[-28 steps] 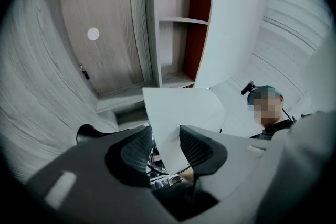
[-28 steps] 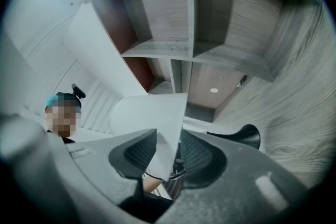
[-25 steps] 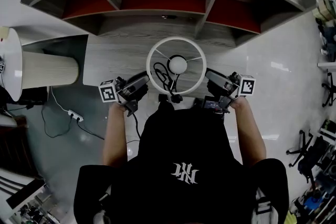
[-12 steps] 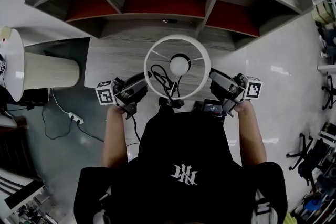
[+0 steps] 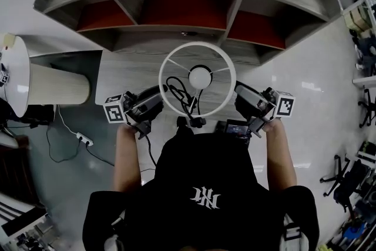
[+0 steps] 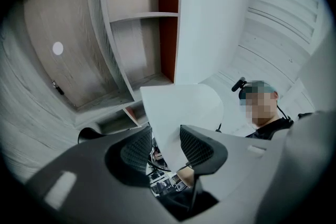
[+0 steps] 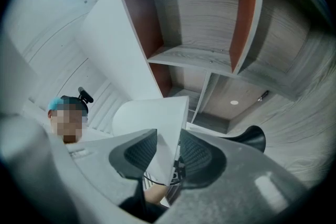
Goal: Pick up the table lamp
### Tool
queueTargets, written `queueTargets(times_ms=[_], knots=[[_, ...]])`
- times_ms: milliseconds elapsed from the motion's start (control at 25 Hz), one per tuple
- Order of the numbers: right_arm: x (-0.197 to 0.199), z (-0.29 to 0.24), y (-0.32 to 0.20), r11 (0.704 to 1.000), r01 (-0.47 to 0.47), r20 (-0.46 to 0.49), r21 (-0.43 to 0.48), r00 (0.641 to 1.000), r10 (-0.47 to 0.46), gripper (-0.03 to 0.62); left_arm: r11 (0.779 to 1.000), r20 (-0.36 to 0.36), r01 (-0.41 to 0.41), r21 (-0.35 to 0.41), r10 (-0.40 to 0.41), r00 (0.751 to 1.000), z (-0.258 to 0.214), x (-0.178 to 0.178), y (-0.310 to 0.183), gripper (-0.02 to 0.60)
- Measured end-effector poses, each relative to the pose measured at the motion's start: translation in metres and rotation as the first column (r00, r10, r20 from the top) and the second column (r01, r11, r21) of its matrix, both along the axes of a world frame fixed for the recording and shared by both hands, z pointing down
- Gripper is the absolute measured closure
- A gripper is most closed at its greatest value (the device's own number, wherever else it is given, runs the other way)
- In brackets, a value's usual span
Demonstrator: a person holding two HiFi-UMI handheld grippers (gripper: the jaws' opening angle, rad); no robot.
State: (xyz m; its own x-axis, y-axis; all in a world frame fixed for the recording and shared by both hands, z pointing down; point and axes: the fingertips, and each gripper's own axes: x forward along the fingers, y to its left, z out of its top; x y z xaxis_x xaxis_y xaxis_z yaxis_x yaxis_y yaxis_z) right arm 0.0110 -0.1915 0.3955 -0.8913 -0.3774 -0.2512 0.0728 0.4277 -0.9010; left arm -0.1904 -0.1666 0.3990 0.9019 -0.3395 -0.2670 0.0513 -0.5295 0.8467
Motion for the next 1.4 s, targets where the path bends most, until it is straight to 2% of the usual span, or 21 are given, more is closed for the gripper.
queueTargets(times_ms=[120, 440, 720, 1400], knots=[[0.003, 0.000, 0.000, 1.000, -0.003, -0.013, 0.000, 1.000, 0.003, 0.461, 1.000, 0.008, -0.006, 0.019, 0.005, 1.000, -0.009, 0.000, 0.000, 0.423], [0.006, -0.015, -0.002, 1.000, -0.017, 0.024, 0.011, 1.000, 0.016, 0.461, 0.997, 0.029, -0.023, 0.077, 0.021, 0.999, -0.032, 0.001, 0.002, 0.425], [0.001, -0.047, 0.004, 1.000, -0.011, 0.095, -0.013, 0.995, 0.012, 0.461, 0.993, 0.037, -0.029, 0.112, 0.025, 0.999, -0.051, 0.004, 0.003, 0.425], [0.006, -0.068, 0.007, 1.000, -0.020, 0.113, 0.009, 0.993, 0.019, 0.461, 0.985, 0.047, -0.033, 0.169, 0.025, 0.999, -0.075, 0.008, 0.005, 0.426]])
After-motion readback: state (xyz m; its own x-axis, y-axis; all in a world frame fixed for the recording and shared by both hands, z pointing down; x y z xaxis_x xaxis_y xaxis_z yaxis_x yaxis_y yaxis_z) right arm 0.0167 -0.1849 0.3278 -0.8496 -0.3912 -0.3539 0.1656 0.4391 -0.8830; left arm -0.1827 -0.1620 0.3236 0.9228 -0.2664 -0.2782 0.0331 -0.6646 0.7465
